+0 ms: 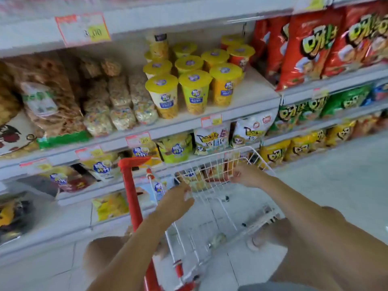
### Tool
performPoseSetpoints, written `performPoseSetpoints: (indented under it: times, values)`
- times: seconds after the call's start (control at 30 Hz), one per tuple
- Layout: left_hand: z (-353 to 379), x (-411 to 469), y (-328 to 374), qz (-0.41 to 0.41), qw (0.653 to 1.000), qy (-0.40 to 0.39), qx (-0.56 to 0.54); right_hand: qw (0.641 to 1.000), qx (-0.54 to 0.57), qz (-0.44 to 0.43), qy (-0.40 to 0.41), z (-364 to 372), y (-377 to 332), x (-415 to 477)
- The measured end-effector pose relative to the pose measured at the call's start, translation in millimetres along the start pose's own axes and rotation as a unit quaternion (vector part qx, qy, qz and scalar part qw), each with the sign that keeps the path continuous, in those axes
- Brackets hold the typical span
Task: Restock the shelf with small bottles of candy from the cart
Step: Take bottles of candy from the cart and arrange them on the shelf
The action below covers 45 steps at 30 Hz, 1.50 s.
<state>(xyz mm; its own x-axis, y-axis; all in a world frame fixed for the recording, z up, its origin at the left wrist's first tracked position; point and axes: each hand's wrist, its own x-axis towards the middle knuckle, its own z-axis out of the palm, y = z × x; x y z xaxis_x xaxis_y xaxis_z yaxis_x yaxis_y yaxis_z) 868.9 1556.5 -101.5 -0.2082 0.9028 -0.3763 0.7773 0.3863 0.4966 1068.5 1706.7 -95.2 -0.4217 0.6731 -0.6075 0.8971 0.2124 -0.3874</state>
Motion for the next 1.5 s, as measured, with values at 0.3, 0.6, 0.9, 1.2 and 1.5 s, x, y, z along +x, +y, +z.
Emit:
performPoseSetpoints:
  times: [0.3,0.6,0.9,1.2,1.5]
  values:
    - [118,38,-29,-0.055,0.900,-0.333,0.276,0.968,-0.088,0.003,-0.234,144,31,70]
    - [127,45,-45,-0.130,0.875,-0.359,0.298,0.888,-0.305,-0.105,-0.326,213,29,102]
    - [103,43,-31,-0.139,0.906,-0.335,0.219,0.939,-0.184,0.000,-0.292,180,37,89]
    - [-22,45,4,-0.098,0.975,-0.044,-0.195,0.842,0.504,-0.066,-0.180,21,-22,28]
    - [-222,-38,54,0.106,0.900,0.375,-0.193,0.828,0.451,-0.332,0.018,-95,-174,-77]
